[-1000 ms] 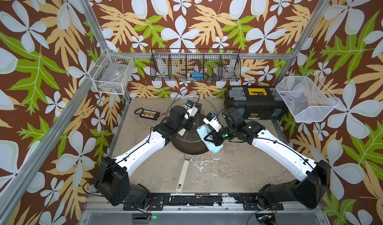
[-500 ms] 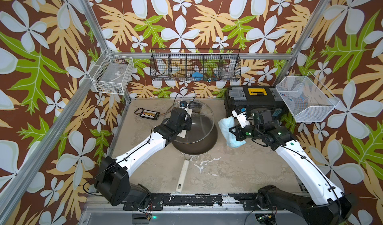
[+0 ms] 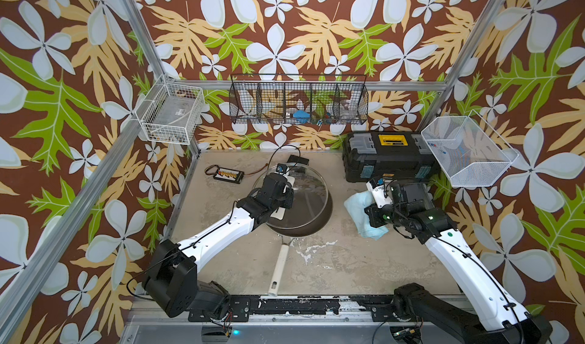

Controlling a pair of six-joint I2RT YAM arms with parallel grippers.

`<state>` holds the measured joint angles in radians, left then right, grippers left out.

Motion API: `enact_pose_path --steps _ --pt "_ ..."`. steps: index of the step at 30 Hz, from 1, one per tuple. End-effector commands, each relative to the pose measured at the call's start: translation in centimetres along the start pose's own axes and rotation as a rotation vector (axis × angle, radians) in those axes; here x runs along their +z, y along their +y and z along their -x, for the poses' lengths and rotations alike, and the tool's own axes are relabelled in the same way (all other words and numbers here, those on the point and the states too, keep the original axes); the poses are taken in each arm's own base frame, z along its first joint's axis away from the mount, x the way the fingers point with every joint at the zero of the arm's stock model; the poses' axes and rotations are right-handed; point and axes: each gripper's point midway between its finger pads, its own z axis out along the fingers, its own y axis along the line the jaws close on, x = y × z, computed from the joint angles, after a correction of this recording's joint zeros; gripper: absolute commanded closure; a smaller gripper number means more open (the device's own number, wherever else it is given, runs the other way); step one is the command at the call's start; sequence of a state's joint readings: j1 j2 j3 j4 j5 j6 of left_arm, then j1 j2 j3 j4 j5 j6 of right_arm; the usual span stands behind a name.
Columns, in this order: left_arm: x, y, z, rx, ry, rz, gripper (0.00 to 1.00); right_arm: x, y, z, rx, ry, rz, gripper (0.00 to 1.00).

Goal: Wipe the pot lid with a cloth
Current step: Place the pot lid on the cooking pot.

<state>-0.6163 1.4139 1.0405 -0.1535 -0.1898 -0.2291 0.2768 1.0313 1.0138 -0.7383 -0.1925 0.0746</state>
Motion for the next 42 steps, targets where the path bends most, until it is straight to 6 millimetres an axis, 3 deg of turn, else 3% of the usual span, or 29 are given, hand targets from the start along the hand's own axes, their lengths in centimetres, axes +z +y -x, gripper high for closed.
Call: enact_pose_path --steps 1,6,18,32,42 --pt "-0.8 -1.1 4.8 -0.033 -0.187 -0.045 1.0 0.3 -0.6 0.4 0.015 -0.008 -0.034 1.0" --pt "-0.5 -1.6 4.3 -0.059 -0.182 -0.08 1.0 0.9 -1.3 -0.1 0.041 0.042 -0.07 0.93" --pt "0.6 -2.2 5.1 -0.065 -0.178 -0.082 1.0 2.1 -4.0 -1.2 0.073 0.096 -0.154 1.0" --pt "1.8 -2.6 4.1 -0.067 -0.14 -0.086 1.0 6.1 -5.1 -3.7 0.114 0.224 -0.131 1.0" --pt "1.5 -2.0 3.7 -0.036 -0.139 -0.051 1.0 8.7 -5.9 -5.2 0.135 0.291 -0.098 0.99"
